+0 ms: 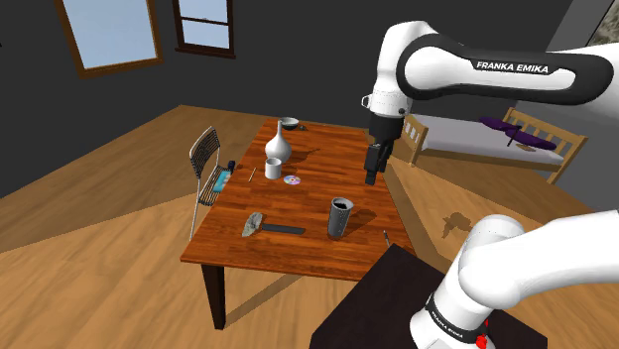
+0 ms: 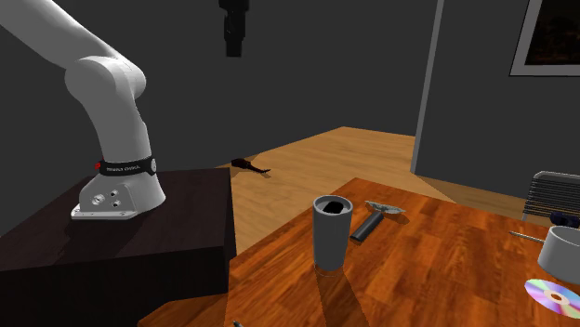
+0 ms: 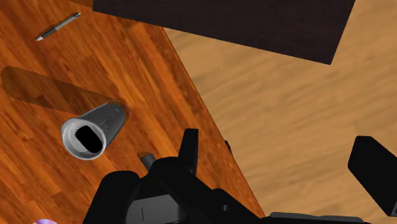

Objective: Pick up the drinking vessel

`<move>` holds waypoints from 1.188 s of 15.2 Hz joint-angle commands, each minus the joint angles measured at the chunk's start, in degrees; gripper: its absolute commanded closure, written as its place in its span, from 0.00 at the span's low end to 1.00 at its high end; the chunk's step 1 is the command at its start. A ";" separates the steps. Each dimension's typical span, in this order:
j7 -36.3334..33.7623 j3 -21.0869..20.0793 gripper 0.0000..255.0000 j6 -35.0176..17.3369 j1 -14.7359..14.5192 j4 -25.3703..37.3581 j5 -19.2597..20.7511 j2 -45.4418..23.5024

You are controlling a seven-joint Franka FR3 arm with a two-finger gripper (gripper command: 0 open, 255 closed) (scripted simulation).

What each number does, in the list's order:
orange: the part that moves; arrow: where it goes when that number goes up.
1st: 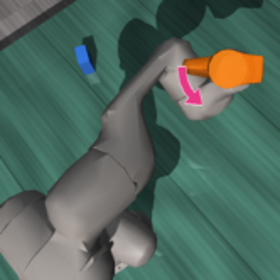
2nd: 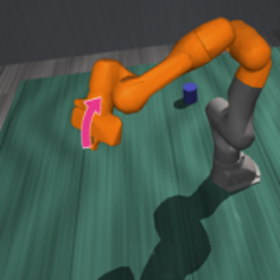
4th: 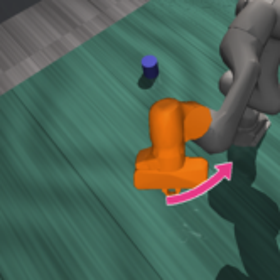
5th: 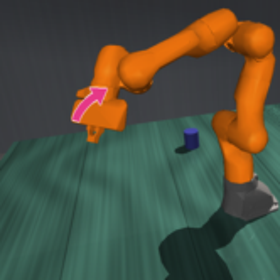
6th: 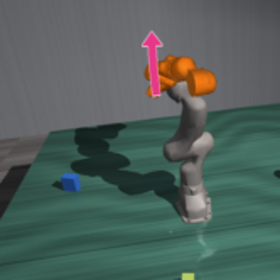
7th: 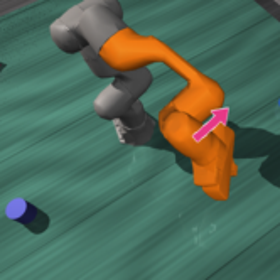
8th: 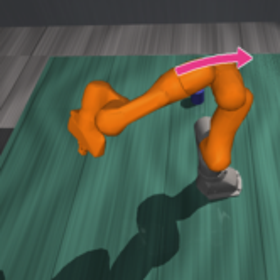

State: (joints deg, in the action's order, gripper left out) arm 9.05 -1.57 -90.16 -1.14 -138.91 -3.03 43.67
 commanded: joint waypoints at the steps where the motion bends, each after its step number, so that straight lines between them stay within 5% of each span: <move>1: 0.00 0.00 0.00 0.00 0.00 0.00 0.00 0.00; 9: 19.89 10.25 0.00 -10.68 0.39 -7.85 8.37 -2.49; 18: 41.80 22.35 0.00 -25.97 -0.13 -8.73 15.11 -15.45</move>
State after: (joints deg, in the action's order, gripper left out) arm 48.05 19.40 -114.36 -0.91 -148.60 11.71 30.64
